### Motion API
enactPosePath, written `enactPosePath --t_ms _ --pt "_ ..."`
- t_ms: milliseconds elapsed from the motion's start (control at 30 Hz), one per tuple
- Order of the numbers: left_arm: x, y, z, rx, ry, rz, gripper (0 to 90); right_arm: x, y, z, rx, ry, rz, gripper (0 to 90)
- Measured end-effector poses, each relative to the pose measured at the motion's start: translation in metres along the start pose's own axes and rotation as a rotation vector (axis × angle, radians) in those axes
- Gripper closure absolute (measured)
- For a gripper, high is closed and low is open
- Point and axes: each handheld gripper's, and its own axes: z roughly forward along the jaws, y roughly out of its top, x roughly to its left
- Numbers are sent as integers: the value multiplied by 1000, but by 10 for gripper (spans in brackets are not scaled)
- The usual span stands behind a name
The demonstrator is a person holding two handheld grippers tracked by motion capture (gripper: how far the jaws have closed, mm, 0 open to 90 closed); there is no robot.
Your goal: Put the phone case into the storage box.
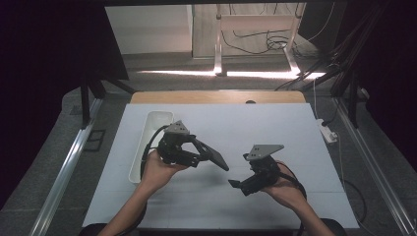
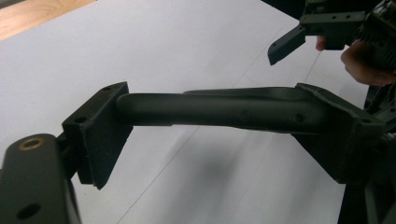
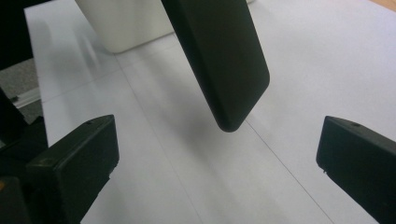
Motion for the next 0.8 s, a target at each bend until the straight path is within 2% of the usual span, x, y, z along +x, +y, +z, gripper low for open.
enactPosePath --t_ms 100,233,367,667,800 --pt "-2 1 0 -8 -10 -9 150 4 0 3 15 -43 -14 0" --pt "-5 2 0 -16 -20 -13 150 8 2 7 27 -59 -9 0" --pt "-9 4 0 -20 -35 -26 149 11 3 12 44 -92 -26 0" --pt "-19 9 2 -22 -65 -31 149 11 5 20 71 -122 -16 1" --pt "-22 10 2 -21 -73 -41 149 10 6 23 76 -138 -16 44"
